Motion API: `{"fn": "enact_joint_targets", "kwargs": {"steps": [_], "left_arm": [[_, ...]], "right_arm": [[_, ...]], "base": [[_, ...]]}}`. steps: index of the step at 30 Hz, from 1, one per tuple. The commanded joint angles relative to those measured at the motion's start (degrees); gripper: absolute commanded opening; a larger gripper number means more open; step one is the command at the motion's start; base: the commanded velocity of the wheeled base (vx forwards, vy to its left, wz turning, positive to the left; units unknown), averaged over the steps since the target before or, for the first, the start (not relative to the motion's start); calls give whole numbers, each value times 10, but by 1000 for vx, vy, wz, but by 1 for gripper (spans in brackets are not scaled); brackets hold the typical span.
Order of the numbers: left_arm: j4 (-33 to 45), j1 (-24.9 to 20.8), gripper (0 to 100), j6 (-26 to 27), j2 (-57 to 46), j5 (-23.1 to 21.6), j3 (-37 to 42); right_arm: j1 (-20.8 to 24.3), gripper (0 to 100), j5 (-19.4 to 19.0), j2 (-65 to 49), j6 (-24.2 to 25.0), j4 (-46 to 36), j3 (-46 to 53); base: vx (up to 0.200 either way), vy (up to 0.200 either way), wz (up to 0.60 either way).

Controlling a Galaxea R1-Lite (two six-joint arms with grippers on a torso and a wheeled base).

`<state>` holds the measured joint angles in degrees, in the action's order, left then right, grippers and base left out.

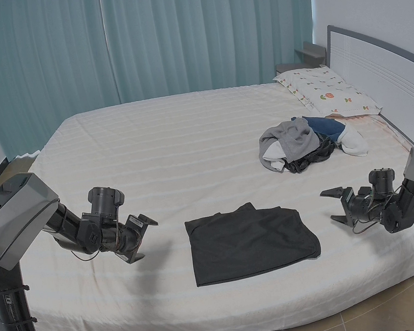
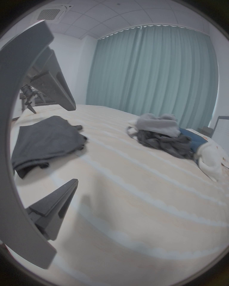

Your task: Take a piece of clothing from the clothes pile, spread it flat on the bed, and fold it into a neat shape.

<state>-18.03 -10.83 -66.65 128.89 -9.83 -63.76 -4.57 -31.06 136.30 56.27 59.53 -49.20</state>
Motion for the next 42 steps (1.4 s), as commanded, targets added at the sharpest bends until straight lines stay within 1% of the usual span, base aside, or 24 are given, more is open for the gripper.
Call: {"fn": "enact_joint_targets", "kwargs": {"steps": [1,5,8,11,14,15,16,17,20,25,26,28,29,32,34,36,42], "left_arm": [[1,-2,100,-8,0,1,-2],[0,-4,100,-4,1,2,-2],[0,-10,100,2,2,2,0],[0,-21,100,22,3,2,6],[-5,-29,100,73,4,2,23],[-5,-29,100,73,4,2,23],[-5,-29,100,112,5,2,28],[-6,-29,100,129,6,2,32],[-18,-30,100,164,17,8,51],[-120,-32,100,238,29,7,122],[-120,-32,100,238,29,7,122],[-210,-37,100,306,44,7,170],[-241,-37,100,329,51,7,181],[-305,-39,100,369,71,6,193],[-319,-47,100,373,85,6,183],[-316,-54,100,373,94,6,167],[-322,-58,100,368,109,4,145]], "right_arm": [[0,100,-2,3,7,11,-2],[1,100,-2,3,7,11,-3],[1,100,-2,4,6,11,-3],[2,100,-2,4,5,11,-2],[2,100,-2,4,4,11,-3],[2,100,-2,4,4,11,-3],[2,100,-2,4,4,11,-2],[2,100,-2,4,4,11,-2],[2,100,-2,4,3,11,-1],[2,100,-2,4,3,11,-1],[2,100,-2,4,3,11,-1],[2,100,-2,4,3,11,-1],[2,100,-2,4,3,11,0],[2,100,-2,4,3,11,0],[2,100,-2,4,2,11,0],[2,100,-2,5,2,11,0],[3,100,-2,6,2,11,-2]], "base": [[0,-200,0],[0,-200,0],[0,0,0],[0,0,0],[0,0,0],[0,0,0],[0,0,0],[0,0,0],[0,0,0],[0,0,0],[0,0,0],[0,0,0],[0,0,0],[0,0,0],[0,0,0],[0,0,0],[0,0,0]]}}
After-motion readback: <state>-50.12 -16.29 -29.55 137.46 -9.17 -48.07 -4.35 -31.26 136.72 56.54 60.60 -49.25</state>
